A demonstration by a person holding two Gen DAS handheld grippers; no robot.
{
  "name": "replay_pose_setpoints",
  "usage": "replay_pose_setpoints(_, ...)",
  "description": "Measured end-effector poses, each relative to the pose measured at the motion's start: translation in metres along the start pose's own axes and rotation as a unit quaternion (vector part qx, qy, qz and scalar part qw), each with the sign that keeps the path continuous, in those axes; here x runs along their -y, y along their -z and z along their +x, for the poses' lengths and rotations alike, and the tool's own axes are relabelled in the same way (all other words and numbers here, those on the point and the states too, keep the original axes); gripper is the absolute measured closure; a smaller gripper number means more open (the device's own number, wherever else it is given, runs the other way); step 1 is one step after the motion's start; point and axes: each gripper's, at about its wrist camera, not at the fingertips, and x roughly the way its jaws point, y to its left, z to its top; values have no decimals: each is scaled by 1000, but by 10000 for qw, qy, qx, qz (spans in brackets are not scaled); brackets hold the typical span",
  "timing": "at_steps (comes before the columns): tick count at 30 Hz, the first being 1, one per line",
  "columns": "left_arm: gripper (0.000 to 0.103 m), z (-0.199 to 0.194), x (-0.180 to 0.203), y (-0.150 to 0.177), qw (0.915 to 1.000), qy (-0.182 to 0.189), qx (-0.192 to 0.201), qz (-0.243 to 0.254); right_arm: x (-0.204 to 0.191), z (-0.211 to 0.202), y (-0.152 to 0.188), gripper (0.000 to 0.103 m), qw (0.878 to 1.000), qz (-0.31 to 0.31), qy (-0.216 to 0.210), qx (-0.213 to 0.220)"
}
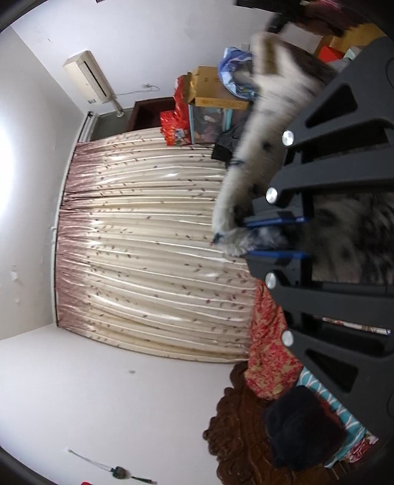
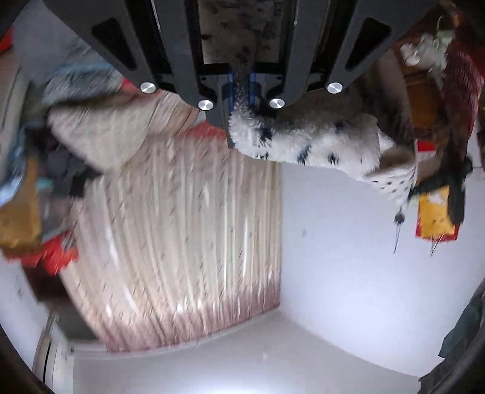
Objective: Fold large clothes
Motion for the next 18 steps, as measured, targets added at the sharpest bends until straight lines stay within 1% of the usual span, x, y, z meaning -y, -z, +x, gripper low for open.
replay_pose_setpoints(2,91,-5,4,-5,9999,31,8,99,-5,-8,-25,67,9993,-285,222,95)
replay_pose_setpoints(4,91,-3,11,-6,9997,61,-59,215,-8,-5,-44,67,9975,-545,441,31)
replay_pose_setpoints(5,91,1,14,-3,9995,62,-117,277,-5,0,-49,67,9970,-590,503,-76)
replay_pose_setpoints(6,91,7,18,1,9992,87,-205,332,0,16,-52,67,9964,-601,561,-182)
replay_pose_setpoints(8,91,25,21,17,9983,210,-434,333,8,33,-45,67,9948,-635,669,-421)
replay_pose_setpoints(10,91,45,22,35,9971,301,-648,254,26,60,-22,67,9927,-542,737,-786)
replay_pose_setpoints(11,91,59,19,49,9959,345,-822,175,38,76,-7,67,9915,-408,740,-993)
replay_pose_setpoints(13,91,85,13,74,9932,334,-1113,73,53,104,17,67,9886,-178,755,-1293)
replay_pose_setpoints(16,91,136,1,126,9841,273,-1755,-45,88,145,67,67,9803,140,830,-1787)
replay_pose_setpoints(17,91,161,-4,153,9775,285,-2089,-112,104,167,92,67,9743,277,856,-2065)
replay_pose_setpoints(18,91,182,-7,174,9715,295,-2347,-163,112,179,109,67,9704,330,877,-2227)
